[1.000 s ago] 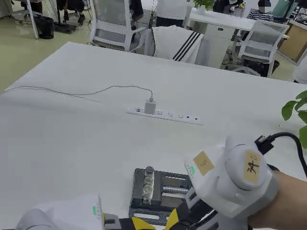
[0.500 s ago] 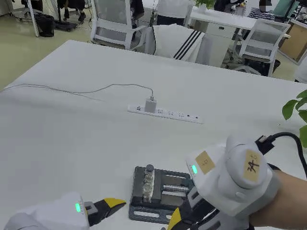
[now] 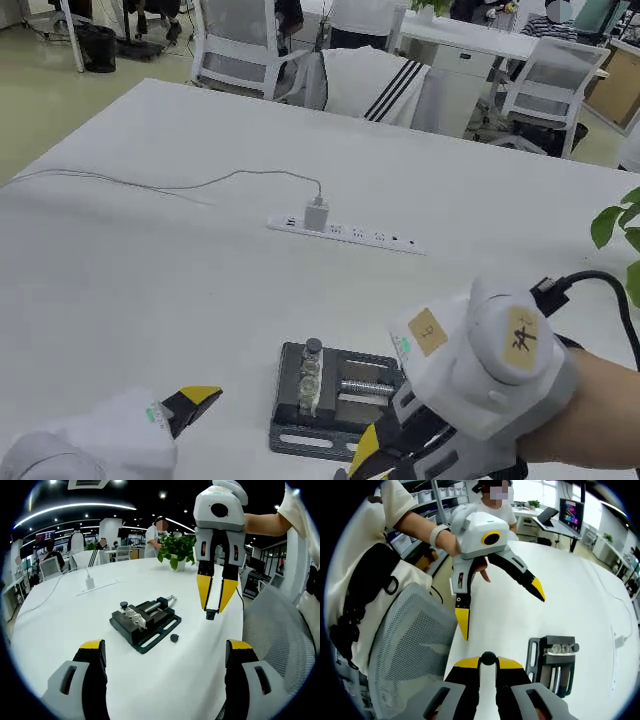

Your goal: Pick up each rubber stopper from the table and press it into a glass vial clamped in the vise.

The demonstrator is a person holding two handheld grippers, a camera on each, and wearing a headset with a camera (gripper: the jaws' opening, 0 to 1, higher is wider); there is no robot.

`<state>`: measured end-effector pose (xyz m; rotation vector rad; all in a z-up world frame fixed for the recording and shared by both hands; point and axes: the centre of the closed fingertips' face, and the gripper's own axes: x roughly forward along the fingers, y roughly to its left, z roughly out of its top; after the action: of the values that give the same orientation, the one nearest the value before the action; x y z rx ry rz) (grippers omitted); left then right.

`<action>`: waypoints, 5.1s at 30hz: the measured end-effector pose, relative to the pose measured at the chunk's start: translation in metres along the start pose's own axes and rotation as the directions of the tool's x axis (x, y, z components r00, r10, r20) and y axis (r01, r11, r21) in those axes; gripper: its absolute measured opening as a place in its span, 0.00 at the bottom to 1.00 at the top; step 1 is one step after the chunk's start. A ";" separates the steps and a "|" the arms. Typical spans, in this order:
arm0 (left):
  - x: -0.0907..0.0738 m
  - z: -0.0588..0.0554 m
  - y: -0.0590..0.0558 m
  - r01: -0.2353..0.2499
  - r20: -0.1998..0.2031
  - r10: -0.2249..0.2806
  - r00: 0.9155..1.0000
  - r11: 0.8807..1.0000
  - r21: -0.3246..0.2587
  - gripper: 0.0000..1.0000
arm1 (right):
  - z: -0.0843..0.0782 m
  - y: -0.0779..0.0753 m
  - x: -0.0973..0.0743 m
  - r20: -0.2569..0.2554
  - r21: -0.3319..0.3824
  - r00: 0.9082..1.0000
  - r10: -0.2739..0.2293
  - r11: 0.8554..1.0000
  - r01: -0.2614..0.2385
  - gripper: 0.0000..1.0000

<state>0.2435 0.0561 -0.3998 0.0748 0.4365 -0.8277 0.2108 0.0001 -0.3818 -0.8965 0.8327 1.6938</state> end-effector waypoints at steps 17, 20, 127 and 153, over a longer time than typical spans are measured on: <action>-0.009 -0.004 0.005 -0.043 0.005 0.044 0.999 0.998 -0.042 0.99 | -0.004 -0.048 -0.011 -0.075 -0.073 0.996 -0.043 0.997 0.038 0.06; -0.010 -0.005 0.006 -0.046 0.005 0.046 0.999 0.998 -0.045 0.99 | -0.003 -0.062 -0.014 -0.098 -0.104 0.994 -0.055 0.994 0.045 0.06; 0.000 -0.015 0.012 -0.036 0.056 0.046 0.997 0.987 -0.156 0.95 | -0.015 -0.155 0.030 -0.289 -0.121 0.945 -0.151 0.985 0.120 0.05; -0.005 -0.013 0.018 -0.049 0.054 0.057 0.997 0.988 -0.148 0.95 | -0.009 -0.159 0.017 -0.251 -0.111 0.954 -0.166 0.984 0.142 0.17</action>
<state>0.2494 0.0750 -0.4121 -0.0731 0.4375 -0.7416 0.3609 0.0406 -0.4181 -1.2344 0.8384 1.5077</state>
